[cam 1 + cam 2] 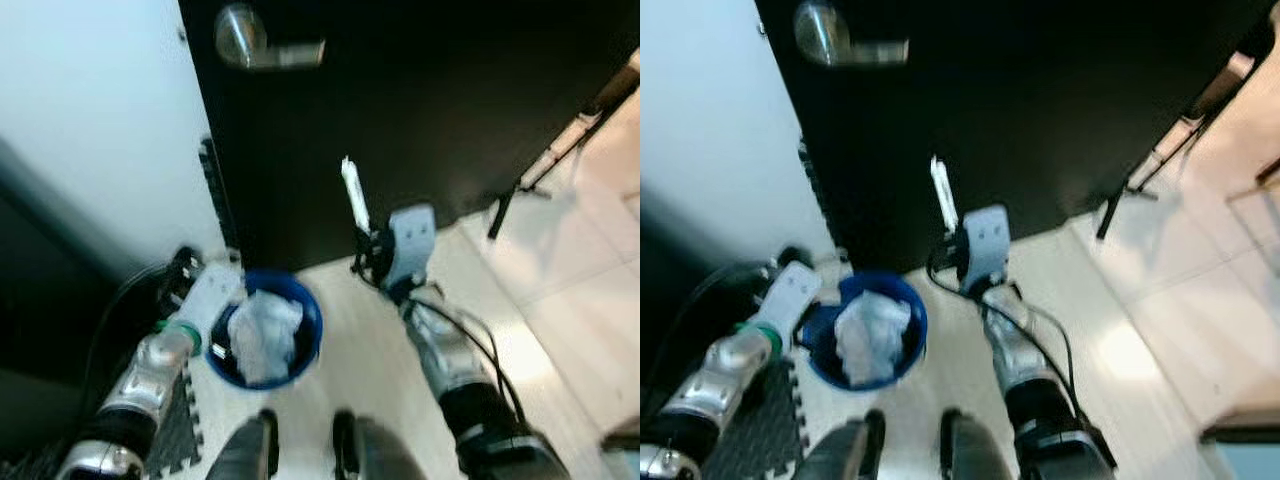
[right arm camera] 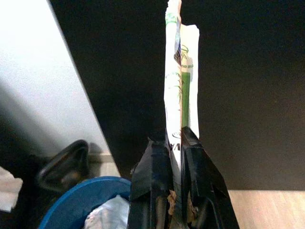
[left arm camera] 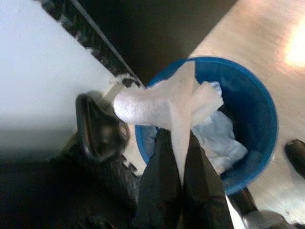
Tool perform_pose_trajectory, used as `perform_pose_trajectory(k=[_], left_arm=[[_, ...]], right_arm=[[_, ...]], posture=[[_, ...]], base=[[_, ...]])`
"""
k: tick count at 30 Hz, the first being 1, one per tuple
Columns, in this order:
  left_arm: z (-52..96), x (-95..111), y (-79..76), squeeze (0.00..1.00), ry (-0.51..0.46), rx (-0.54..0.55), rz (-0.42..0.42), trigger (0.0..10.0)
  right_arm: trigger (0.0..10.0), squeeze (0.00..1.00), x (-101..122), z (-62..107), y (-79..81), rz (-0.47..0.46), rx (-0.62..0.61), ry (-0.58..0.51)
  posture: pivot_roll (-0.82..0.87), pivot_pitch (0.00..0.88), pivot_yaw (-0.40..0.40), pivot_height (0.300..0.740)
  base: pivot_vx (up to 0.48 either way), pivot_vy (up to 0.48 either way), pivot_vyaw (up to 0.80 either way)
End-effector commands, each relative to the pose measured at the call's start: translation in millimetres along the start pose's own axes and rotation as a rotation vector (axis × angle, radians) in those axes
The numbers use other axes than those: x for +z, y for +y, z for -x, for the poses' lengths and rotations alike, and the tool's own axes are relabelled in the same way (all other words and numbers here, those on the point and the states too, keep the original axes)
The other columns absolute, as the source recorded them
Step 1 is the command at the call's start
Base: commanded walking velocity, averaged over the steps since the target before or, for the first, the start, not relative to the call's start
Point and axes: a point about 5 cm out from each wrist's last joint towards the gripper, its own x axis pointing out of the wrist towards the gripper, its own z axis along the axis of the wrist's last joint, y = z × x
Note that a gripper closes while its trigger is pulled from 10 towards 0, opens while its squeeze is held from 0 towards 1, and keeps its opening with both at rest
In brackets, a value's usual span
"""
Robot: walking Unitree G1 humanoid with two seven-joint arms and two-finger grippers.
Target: Clean up the room
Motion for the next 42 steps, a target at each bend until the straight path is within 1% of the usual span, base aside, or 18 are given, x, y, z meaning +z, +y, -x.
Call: perform_pose_trajectory(k=[1,2,14,15,16,17,18,19,20,21,28,31,35,36,37,38,39,42], left_arm=[[-0.3,-9.1,-2.8,0.36,0.029,-0.014,-0.010,10.0],[-1.9,-5.0,0.0,1.00,0.008,-0.013,0.003,10.0],[-10.5,25.3,-8.8,1.00,-0.142,-0.164,0.087,10.0],[-11.1,26.1,-10.4,0.66,-0.146,-0.164,0.082,10.0],[-11.1,26.1,-10.4,0.66,-0.146,-0.164,0.082,10.0],[-10.9,23.1,-9.8,0.07,-0.130,-0.142,0.085,10.0],[-9.6,18.7,-10.0,1.00,-0.122,-0.126,0.080,10.0],[-9.6,18.7,-10.0,1.00,-0.122,-0.126,0.080,10.0],[-6.6,13.2,-9.7,0.91,-0.117,-0.093,0.073,10.0],[-4.2,9.4,-10.5,0.00,-0.118,-0.078,0.080,10.0],[18.9,3.4,-23.0,0.00,-0.200,0.009,0.124,10.0],[39.4,8.1,-28.2,0.00,-0.259,0.096,0.150,10.0],[85.9,12.6,-39.1,0.00,-0.299,0.131,0.164,10.0],[85.9,12.6,-39.1,0.00,-0.299,0.131,0.164,10.0],[98.5,12.4,-41.5,0.00,-0.300,0.127,0.165,10.0],[98.5,12.4,-41.5,0.00,-0.300,0.127,0.165,10.0],[110.2,11.7,-42.7,0.00,-0.291,0.132,0.173,10.0],[119.5,9.8,-43.0,0.00,-0.275,0.144,0.183,10.0]], right_arm=[[10.0,0.00,-8.5,11.3,-6.7,-0.025,-0.026,0.028],[10.0,0.00,-7.3,14.1,-7.3,-0.030,-0.022,0.018],[10.0,0.00,-0.4,12.6,6.5,-0.044,0.036,-0.006],[10.0,0.00,-0.5,11.8,9.8,-0.047,0.047,-0.003],[10.0,0.00,-0.5,11.8,9.8,-0.047,0.047,-0.003],[10.0,0.00,-0.7,11.0,12.1,-0.050,0.057,-0.001],[10.0,0.00,-0.6,10.2,13.3,-0.053,0.063,0.001],[10.0,0.00,-0.6,10.2,13.3,-0.053,0.063,0.001],[10.0,0.00,-0.3,9.0,15.2,-0.055,0.074,0.002],[10.0,0.00,0.1,8.3,16.4,-0.058,0.084,0.004],[10.0,0.00,-10.6,7.8,40.5,-0.054,0.239,0.074],[10.0,0.00,-29.9,10.4,55.0,-0.038,0.289,0.158],[10.0,0.00,-51.0,12.0,73.9,-0.052,0.303,0.238],[10.0,0.00,-51.0,12.0,73.9,-0.052,0.303,0.238],[10.0,0.61,-52.1,11.0,79.5,-0.066,0.310,0.243],[10.0,0.61,-52.1,11.0,79.5,-0.066,0.310,0.243],[10.0,1.00,-49.7,8.5,86.0,-0.113,0.328,0.235],[10.0,1.00,-37.2,0.6,96.1,-0.211,0.368,0.181]], posture=[[-0.11,0.339,-0.009,0.740],[-0.11,0.347,-0.012,0.740],[-0.12,0.338,-0.026,0.740],[-0.11,0.326,-0.023,0.740],[-0.11,0.326,-0.023,0.740],[-0.10,0.317,-0.023,0.740],[-0.09,0.309,-0.025,0.740],[-0.09,0.309,-0.025,0.740],[-0.08,0.305,-0.024,0.740],[-0.08,0.299,-0.024,0.740],[-0.04,0.296,-0.026,0.740],[-0.01,0.307,-0.028,0.740],[0.05,0.321,-0.035,0.740],[0.05,0.321,-0.035,0.740],[0.06,0.322,-0.034,0.740],[0.06,0.322,-0.034,0.740],[0.07,0.323,-0.035,0.740],[0.07,0.317,-0.035,0.740]], base=[[0.000,0.000,0.00],[0.000,0.000,0.00],[0.000,0.000,0.00],[0.000,0.000,0.00],[0.000,0.000,0.00],[0.000,0.000,0.00],[0.000,0.000,0.00],[0.000,0.000,0.00],[0.000,0.000,0.00],[0.000,0.000,0.00],[0.000,0.000,0.00],[0.000,0.000,0.00],[0.000,0.000,0.00],[0.000,0.000,0.00],[0.000,0.000,0.00],[0.000,0.000,0.00],[0.000,0.000,0.00],[0.000,0.000,0.00]])
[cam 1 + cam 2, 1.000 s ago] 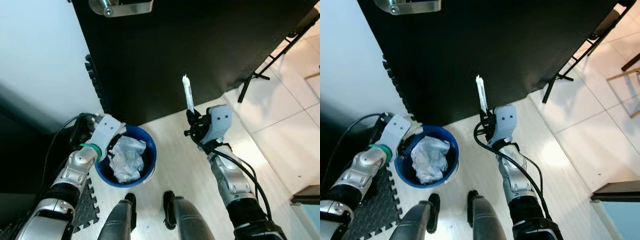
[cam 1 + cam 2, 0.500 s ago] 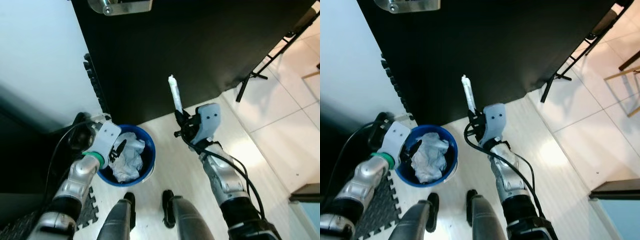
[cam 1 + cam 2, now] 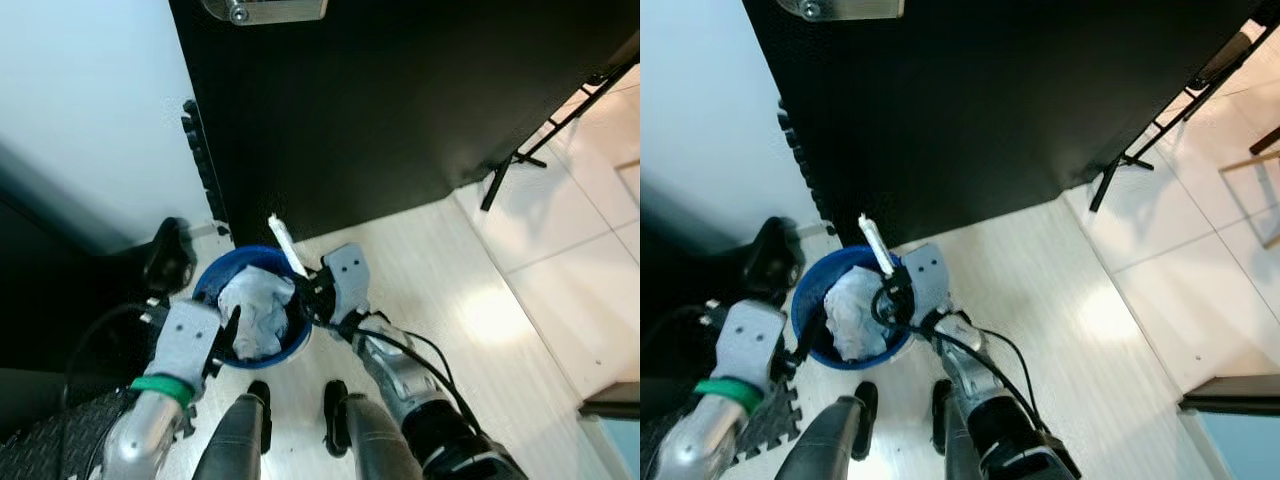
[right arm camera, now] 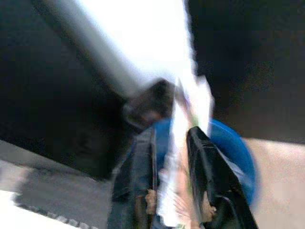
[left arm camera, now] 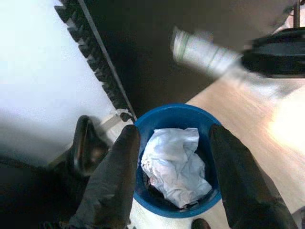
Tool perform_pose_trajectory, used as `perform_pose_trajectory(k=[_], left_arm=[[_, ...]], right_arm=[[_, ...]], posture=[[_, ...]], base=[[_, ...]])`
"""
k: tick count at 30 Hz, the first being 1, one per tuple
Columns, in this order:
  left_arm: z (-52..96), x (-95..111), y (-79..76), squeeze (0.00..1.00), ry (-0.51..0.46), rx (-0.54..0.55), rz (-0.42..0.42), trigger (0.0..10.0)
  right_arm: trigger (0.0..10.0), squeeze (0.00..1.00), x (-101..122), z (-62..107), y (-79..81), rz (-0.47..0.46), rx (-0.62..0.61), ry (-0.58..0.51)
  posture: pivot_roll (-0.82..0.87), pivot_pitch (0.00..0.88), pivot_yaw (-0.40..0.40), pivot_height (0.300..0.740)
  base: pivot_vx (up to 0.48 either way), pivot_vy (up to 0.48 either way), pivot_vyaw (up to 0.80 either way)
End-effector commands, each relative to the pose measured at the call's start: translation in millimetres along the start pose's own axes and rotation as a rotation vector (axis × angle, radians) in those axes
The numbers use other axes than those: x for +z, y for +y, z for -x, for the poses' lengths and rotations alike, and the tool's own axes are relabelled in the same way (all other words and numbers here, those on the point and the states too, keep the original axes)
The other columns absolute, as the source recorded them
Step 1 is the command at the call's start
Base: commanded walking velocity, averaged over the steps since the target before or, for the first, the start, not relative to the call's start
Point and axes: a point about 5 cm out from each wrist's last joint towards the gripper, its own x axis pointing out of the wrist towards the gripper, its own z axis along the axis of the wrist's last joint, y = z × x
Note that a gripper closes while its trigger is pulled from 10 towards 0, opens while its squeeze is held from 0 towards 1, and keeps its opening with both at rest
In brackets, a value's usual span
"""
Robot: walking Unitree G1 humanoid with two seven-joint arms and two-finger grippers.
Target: Clean up the room
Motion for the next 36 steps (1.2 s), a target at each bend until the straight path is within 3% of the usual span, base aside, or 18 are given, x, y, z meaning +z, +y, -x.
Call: perform_pose_trajectory(k=[1,2,3,9,11,13,16,17,18,19,21,29,36], left_arm=[[4.6,-4.1,-2.8,0.00,0.036,-0.004,0.006,10.0],[4.6,-4.1,-2.8,0.00,0.036,-0.004,0.006,10.0],[2.9,-4.3,-3.2,0.00,0.038,-0.003,0.007,10.0],[-6.0,-0.6,-4.9,0.00,0.027,-0.002,0.011,10.0],[-21.3,4.7,-9.3,0.00,0.011,-0.003,0.007,10.0],[-27.5,6.8,-11.1,0.00,0.014,0.006,0.016,10.0],[-34.4,6.2,-12.5,0.00,0.028,0.029,0.049,10.0],[-39.6,1.6,-15.8,0.00,0.089,0.049,0.131,10.0],[-44.3,-0.9,-21.7,0.00,0.116,0.036,0.144,10.0],[-44.3,-0.9,-21.7,0.00,0.116,0.036,0.144,10.0],[-55.7,-0.2,-35.0,0.00,0.114,-0.047,0.104,10.0],[-79.9,16.3,-38.4,0.00,0.027,-0.099,0.101,10.0],[-95.8,25.3,-27.0,0.00,-0.005,-0.057,0.100,10.0]], right_arm=[[10.0,0.24,4.7,-3.9,5.3,-0.080,0.027,-0.038],[10.0,0.24,4.7,-3.9,5.3,-0.080,0.027,-0.038],[10.0,0.00,8.2,-5.8,5.0,-0.085,0.032,-0.051],[10.0,0.00,10.3,-4.1,-4.6,-0.049,0.004,-0.052],[10.0,0.00,9.9,10.5,-27.0,0.020,-0.072,-0.055],[10.0,0.00,11.0,18.0,-35.3,0.041,-0.105,-0.069],[10.0,0.00,13.6,26.3,-41.3,0.061,-0.141,-0.096],[10.0,0.00,16.5,35.0,-44.9,0.077,-0.180,-0.126],[10.0,0.00,19.3,44.5,-47.8,0.082,-0.229,-0.158],[10.0,0.00,19.3,44.5,-47.8,0.082,-0.229,-0.158],[10.0,0.00,23.7,61.3,-53.8,0.067,-0.343,-0.218],[10.0,0.00,27.2,66.6,-66.0,0.060,-0.411,-0.256],[10.0,0.00,32.4,54.9,-64.3,0.078,-0.355,-0.248]], posture=[[0.07,0.307,-0.037,0.740],[0.07,0.307,-0.037,0.740],[0.07,0.304,-0.037,0.740],[0.05,0.279,-0.034,0.740],[0.04,0.247,-0.031,0.740],[0.04,0.227,-0.027,0.740],[0.02,0.195,-0.017,0.740],[0.01,0.162,-0.007,0.740],[-0.01,0.126,0.000,0.740],[-0.01,0.126,0.000,0.740],[-0.03,0.065,0.031,0.740],[-0.06,0.023,0.065,0.740],[-0.03,0.000,0.054,0.740]], base=[[0.000,0.000,0.00],[0.000,0.000,0.00],[0.000,0.000,0.00],[0.000,0.000,0.00],[0.000,0.000,0.00],[0.000,0.000,0.00],[0.000,0.000,0.00],[0.000,0.000,0.00],[0.000,0.000,0.00],[0.000,0.000,0.00],[0.000,0.000,0.00],[0.000,0.000,0.00],[0.000,0.000,0.00]])
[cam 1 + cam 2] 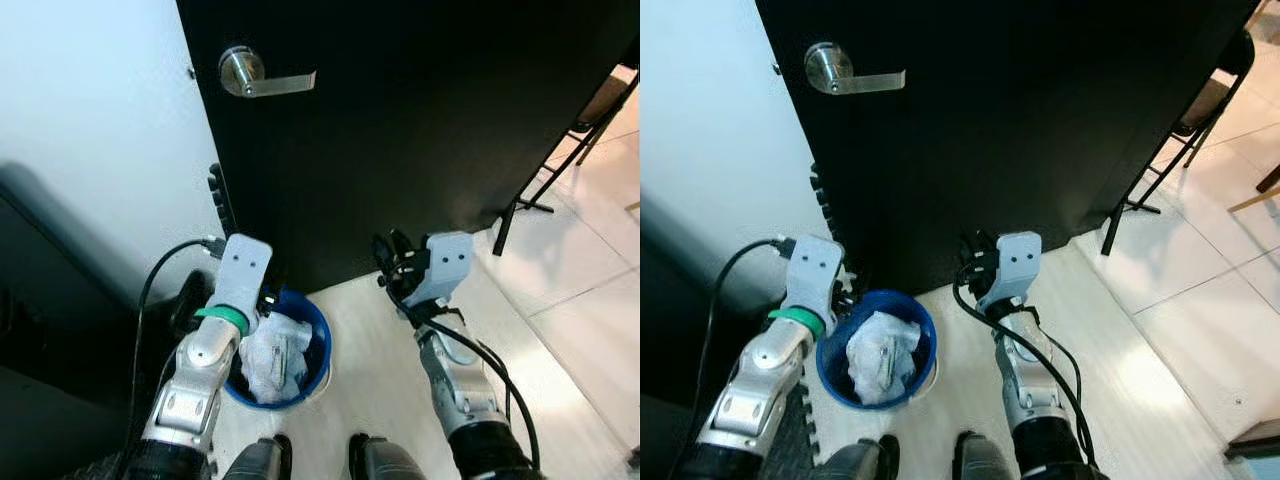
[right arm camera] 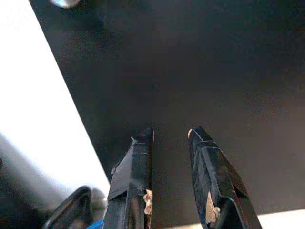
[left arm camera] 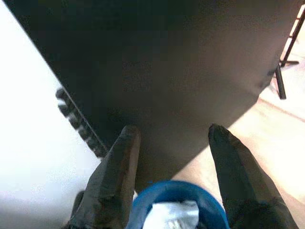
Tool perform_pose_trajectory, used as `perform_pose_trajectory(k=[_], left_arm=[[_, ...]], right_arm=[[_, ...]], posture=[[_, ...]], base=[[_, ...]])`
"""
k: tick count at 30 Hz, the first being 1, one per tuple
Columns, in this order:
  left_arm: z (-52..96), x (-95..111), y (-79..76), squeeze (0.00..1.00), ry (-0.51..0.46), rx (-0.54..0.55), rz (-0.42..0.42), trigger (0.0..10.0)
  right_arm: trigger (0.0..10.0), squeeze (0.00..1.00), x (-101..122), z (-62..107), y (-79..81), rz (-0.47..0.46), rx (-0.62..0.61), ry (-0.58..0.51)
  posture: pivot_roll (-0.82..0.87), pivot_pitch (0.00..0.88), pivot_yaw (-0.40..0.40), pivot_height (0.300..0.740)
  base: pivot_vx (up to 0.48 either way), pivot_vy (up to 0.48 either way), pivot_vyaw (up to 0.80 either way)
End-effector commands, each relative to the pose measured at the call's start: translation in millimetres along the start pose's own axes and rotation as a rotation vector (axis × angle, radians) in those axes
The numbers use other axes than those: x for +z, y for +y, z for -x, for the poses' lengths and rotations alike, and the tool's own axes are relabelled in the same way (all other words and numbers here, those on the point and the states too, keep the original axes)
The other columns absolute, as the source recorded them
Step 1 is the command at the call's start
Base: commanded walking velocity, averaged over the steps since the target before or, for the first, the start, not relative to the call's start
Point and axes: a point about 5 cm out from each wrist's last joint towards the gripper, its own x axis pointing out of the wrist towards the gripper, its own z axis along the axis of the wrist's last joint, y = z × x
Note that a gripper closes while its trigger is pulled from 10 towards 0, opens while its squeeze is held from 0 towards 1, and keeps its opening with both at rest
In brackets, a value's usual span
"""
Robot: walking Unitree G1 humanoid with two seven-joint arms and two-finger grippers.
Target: Clean up the room
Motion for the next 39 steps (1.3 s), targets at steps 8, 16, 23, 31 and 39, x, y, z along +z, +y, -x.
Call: perform_pose_trajectory(k=[8,16,23,31,39], left_arm=[[-3.7,-6.0,6.0,0.00,0.014,0.026,0.021,10.0],[-4.8,-6.2,2.2,0.00,0.010,0.010,0.026,10.0],[-5.7,-6.4,4.0,0.00,0.011,0.006,0.018,10.0],[-6.2,-6.5,4.4,0.00,0.009,0.003,0.020,10.0],[-6.5,-6.5,4.9,0.00,0.008,0.000,0.021,10.0]], right_arm=[[10.0,0.00,-4.0,-7.0,15.6,-0.018,0.065,0.024],[10.0,0.00,-7.1,-6.1,12.0,-0.028,0.045,0.030],[10.0,0.00,-9.7,-6.1,8.5,-0.025,0.026,0.041],[10.0,0.00,-12.1,-5.3,8.5,-0.025,0.023,0.047],[10.0,0.00,-13.4,-4.8,7.2,-0.025,0.017,0.049]], posture=[[-0.02,0.000,0.040,0.740],[-0.02,0.000,0.046,0.740],[-0.02,0.000,0.055,0.740],[-0.02,0.000,0.060,0.740],[-0.02,0.000,0.062,0.740]], base=[[-0.072,0.000,0.00],[-0.157,0.000,0.00],[-0.302,0.000,0.00],[-0.326,0.000,0.00],[-0.360,0.000,0.00]])
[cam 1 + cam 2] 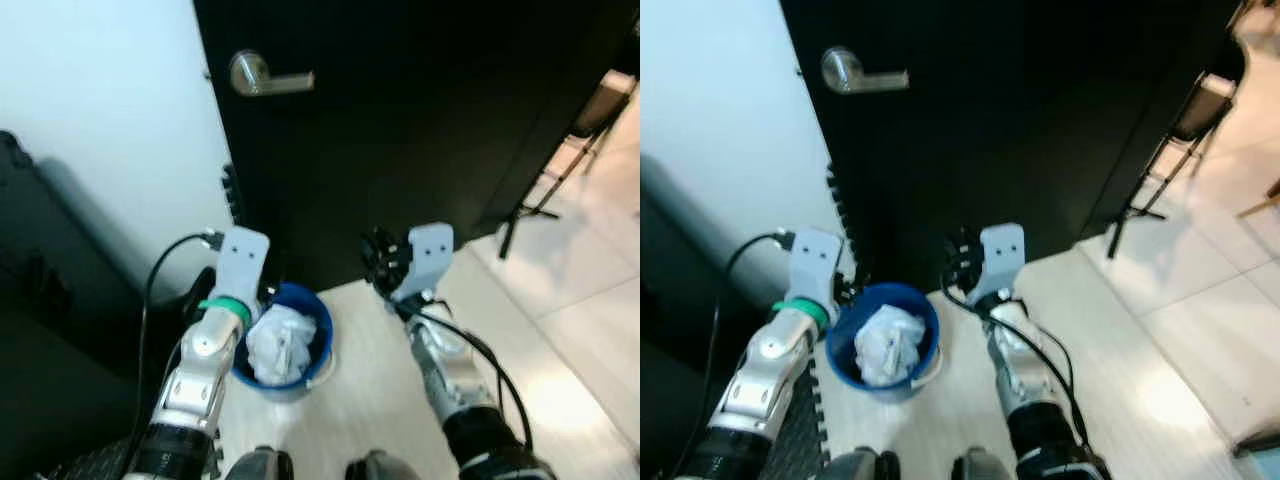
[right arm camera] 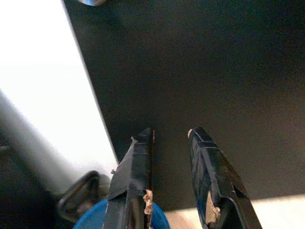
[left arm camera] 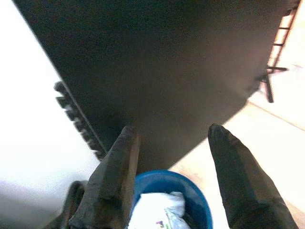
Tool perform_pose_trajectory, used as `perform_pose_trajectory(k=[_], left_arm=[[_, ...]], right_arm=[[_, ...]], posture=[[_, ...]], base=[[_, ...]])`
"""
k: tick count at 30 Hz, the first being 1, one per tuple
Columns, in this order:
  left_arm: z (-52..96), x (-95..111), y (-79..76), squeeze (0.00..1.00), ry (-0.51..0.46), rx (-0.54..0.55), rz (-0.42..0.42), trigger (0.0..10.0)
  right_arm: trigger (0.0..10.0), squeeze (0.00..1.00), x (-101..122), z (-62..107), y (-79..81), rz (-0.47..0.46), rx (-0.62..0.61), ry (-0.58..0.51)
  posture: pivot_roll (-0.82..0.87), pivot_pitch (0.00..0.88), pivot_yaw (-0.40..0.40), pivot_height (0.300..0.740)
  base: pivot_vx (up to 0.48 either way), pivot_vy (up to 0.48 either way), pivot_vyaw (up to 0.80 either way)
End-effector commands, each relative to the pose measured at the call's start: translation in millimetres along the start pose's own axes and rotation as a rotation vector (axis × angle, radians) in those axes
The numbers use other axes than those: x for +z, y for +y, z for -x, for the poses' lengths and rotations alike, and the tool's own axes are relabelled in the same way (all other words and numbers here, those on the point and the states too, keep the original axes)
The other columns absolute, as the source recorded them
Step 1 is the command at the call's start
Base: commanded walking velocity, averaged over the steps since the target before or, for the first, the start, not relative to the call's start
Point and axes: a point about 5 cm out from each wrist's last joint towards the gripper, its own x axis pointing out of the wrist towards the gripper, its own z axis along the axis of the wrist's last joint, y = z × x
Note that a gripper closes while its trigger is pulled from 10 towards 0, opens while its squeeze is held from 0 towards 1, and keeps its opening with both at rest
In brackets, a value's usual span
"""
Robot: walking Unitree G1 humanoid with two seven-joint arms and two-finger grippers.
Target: Clean up the room
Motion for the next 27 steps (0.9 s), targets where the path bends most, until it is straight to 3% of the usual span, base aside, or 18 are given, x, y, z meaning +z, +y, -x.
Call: perform_pose_trajectory(k=[1,18,27], left_arm=[[3.5,-7.2,3.9,0.00,0.026,0.010,0.002,10.0],[3.5,-7.1,1.3,0.00,0.024,0.000,0.006,10.0],[2.5,-8.2,-0.6,0.00,0.039,0.004,0.010,10.0]], right_arm=[[10.0,0.00,-6.7,0.8,8.8,-0.015,0.020,0.020],[10.0,0.00,-9.1,2.6,5.3,-0.026,0.003,0.028],[10.0,0.00,-10.5,3.4,4.0,-0.036,-0.005,0.039]], posture=[[-0.02,0.000,0.063,0.740],[-0.02,0.000,0.064,0.740],[-0.02,0.000,0.064,0.740]], base=[[-0.352,0.000,0.00],[-0.355,0.000,0.00],[-0.202,0.000,-0.80]])
